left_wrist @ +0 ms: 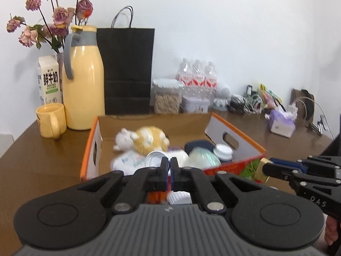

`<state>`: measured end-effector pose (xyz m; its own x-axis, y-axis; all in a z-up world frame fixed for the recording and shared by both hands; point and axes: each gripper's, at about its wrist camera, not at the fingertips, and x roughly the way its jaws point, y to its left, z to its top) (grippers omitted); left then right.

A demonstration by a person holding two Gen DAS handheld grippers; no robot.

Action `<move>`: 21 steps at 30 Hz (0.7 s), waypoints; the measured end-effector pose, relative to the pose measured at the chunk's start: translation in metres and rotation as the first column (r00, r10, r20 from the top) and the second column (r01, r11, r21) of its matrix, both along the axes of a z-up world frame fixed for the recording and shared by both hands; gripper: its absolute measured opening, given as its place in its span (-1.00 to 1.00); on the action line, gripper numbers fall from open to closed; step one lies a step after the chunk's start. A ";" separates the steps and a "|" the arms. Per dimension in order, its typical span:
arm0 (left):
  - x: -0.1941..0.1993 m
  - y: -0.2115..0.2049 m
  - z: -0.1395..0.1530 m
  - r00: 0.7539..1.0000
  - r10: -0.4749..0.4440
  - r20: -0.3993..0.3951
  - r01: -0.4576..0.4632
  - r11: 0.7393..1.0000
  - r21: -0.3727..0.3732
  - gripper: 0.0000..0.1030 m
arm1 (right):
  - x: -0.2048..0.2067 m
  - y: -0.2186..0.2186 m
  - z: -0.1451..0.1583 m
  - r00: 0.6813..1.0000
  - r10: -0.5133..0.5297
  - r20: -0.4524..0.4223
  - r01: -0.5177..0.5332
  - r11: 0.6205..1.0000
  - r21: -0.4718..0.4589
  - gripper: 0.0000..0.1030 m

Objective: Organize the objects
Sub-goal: 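Lower the yellow block and white cap into the red box, open both grippers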

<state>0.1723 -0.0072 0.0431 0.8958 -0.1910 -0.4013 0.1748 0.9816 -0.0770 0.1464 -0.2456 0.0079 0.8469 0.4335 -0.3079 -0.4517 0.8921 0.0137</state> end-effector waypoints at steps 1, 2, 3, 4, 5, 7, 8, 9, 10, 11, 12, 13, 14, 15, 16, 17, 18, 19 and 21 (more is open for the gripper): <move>0.005 0.001 0.002 1.000 0.008 0.005 -0.008 1.000 -0.003 -0.94 | 0.004 0.003 0.005 1.000 -0.001 0.016 0.001 1.000 -0.002 -0.80; 0.010 0.002 0.003 1.000 0.016 0.008 -0.016 1.000 -0.006 -0.94 | 0.008 0.005 0.010 1.000 -0.001 0.030 0.001 1.000 -0.003 -0.80; 0.015 0.004 0.004 1.000 0.021 0.011 -0.021 1.000 -0.009 -0.94 | 0.012 0.009 0.015 0.999 -0.001 0.045 0.001 1.000 -0.003 -0.80; 0.020 0.005 0.005 1.000 0.027 0.014 -0.027 1.000 -0.013 -0.94 | 0.017 0.012 0.020 0.998 -0.001 0.058 0.001 1.000 -0.003 -0.80; 0.025 0.006 0.006 0.999 0.035 0.016 -0.035 0.999 -0.019 -0.94 | 0.023 0.015 0.024 0.998 -0.001 0.067 0.002 1.000 -0.003 -0.80; 0.036 0.008 0.006 0.999 0.050 0.021 -0.049 0.998 -0.029 -0.94 | 0.039 0.024 0.031 0.997 -0.002 0.075 0.002 1.000 -0.002 -0.80; 0.042 0.010 0.006 0.998 0.061 0.021 -0.060 0.998 -0.036 -0.94 | 0.047 0.029 0.034 0.997 -0.004 0.075 0.005 1.000 -0.005 -0.80; 0.049 0.011 0.007 0.997 0.071 0.021 -0.070 0.997 -0.042 -0.94 | 0.057 0.035 0.036 0.997 -0.009 0.075 0.010 1.000 -0.009 -0.81; 0.055 0.011 0.006 0.997 0.078 0.021 -0.077 0.996 -0.047 -0.94 | 0.066 0.040 0.038 0.997 -0.015 0.075 0.016 1.000 -0.014 -0.81; 0.059 0.012 0.005 0.996 0.082 0.019 -0.081 0.995 -0.051 -0.94 | 0.075 0.044 0.038 0.997 -0.021 0.075 0.022 1.000 -0.016 -0.81; 0.064 0.013 0.004 0.996 0.084 0.016 -0.083 0.995 -0.053 -0.94 | 0.084 0.047 0.038 0.997 -0.028 0.071 0.029 0.999 -0.017 -0.80; 0.067 0.014 0.002 0.996 0.084 0.013 -0.083 0.995 -0.053 -0.94 | 0.094 0.050 0.036 0.997 -0.033 0.063 0.034 0.999 -0.015 -0.80; 0.071 0.015 0.000 0.996 0.086 0.009 -0.085 0.995 -0.053 -0.94 | 0.102 0.052 0.033 0.998 -0.038 0.052 0.038 0.999 -0.009 -0.80; 0.073 0.016 -0.003 0.996 0.090 0.004 -0.089 0.995 -0.053 -0.94 | 0.109 0.054 0.028 0.998 -0.043 0.043 0.043 0.999 -0.007 -0.80; 0.076 0.017 -0.006 0.996 0.094 -0.001 -0.094 0.994 -0.053 -0.94 | 0.114 0.055 0.023 0.998 -0.050 0.036 0.050 0.999 -0.007 -0.80; 0.079 0.017 -0.009 0.995 0.100 -0.009 -0.100 0.994 -0.049 -0.94 | 0.118 0.055 0.018 0.998 -0.053 0.026 0.053 0.999 -0.010 -0.80; 0.081 0.017 -0.012 0.994 0.106 -0.017 -0.106 0.993 -0.042 -0.94 | 0.121 0.055 0.012 0.999 -0.053 0.011 0.053 0.998 -0.016 -0.80; 0.083 0.017 -0.014 0.994 0.107 -0.025 -0.108 0.993 -0.037 -0.94 | 0.123 0.054 0.008 0.999 -0.051 -0.005 0.051 0.998 -0.022 -0.80; 0.083 0.017 -0.017 0.994 0.108 -0.030 -0.109 0.993 -0.036 -0.93 | 0.125 0.053 0.002 0.998 -0.053 -0.022 0.053 0.998 -0.029 -0.80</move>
